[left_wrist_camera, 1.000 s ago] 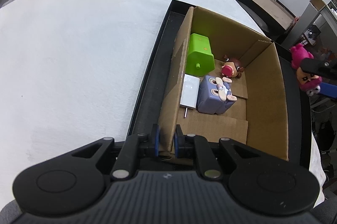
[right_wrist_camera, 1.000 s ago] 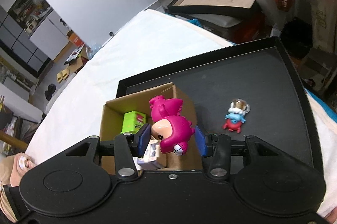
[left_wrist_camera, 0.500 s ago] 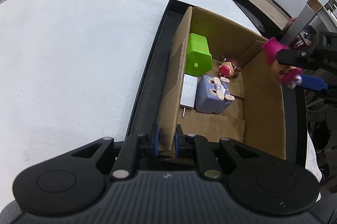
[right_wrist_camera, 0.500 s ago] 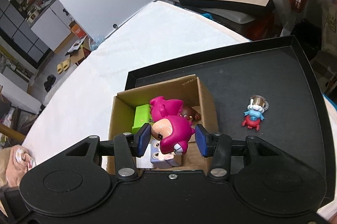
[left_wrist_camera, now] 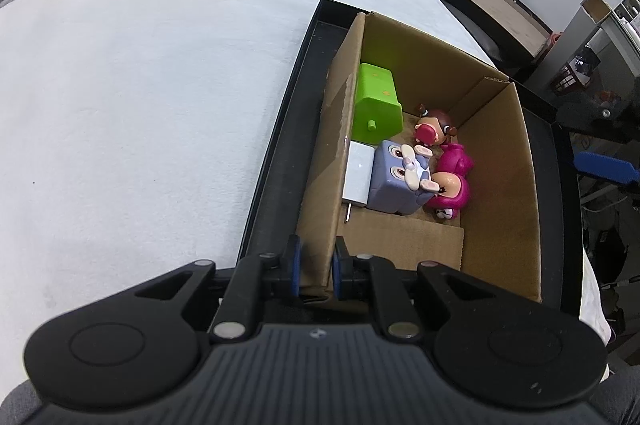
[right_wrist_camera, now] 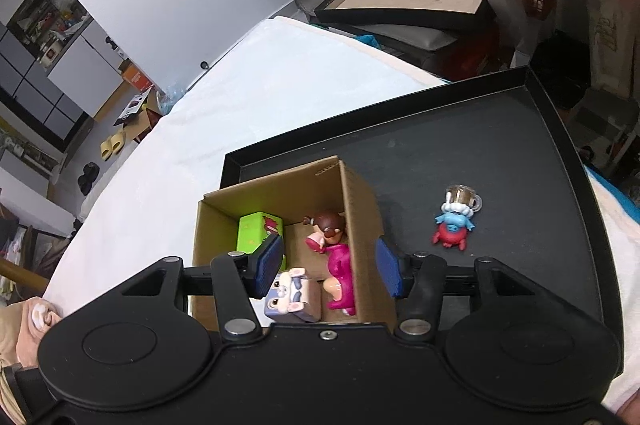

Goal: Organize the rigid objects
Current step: 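Carry the pink figure with the right gripper into the box and release, then move the right gripper to the blue-red mug figure and grasp it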

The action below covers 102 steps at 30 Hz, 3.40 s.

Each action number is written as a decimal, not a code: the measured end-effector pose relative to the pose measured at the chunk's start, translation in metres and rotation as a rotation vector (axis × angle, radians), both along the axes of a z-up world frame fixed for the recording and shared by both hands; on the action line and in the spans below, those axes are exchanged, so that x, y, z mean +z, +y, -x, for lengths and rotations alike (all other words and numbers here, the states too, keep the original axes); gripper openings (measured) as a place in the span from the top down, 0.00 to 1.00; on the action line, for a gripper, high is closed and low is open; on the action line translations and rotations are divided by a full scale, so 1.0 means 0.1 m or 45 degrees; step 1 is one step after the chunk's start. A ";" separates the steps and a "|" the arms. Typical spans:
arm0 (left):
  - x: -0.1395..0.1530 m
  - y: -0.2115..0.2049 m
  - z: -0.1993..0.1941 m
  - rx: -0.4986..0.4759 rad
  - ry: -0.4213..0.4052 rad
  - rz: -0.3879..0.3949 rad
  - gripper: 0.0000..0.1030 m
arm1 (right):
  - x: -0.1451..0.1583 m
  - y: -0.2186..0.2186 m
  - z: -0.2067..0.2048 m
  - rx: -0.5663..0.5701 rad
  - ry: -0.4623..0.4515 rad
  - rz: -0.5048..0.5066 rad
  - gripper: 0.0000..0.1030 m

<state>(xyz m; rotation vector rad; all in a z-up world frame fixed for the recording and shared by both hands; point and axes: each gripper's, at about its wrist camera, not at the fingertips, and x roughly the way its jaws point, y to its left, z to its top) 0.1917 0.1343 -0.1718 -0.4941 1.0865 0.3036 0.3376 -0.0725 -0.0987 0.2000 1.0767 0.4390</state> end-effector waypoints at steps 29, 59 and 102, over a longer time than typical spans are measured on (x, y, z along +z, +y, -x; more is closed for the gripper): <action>0.02 -0.13 -0.09 -0.019 0.061 -0.105 0.89 | -0.51 -0.62 -0.20 -0.082 -0.005 0.099 0.47; 0.03 -0.30 -0.22 -0.025 0.155 -0.222 0.90 | -1.18 -0.46 -0.52 0.019 -0.093 0.170 0.67; 0.06 -0.25 -0.14 -0.013 0.116 -0.175 0.90 | -1.20 -0.88 -0.33 -0.108 0.125 0.238 0.47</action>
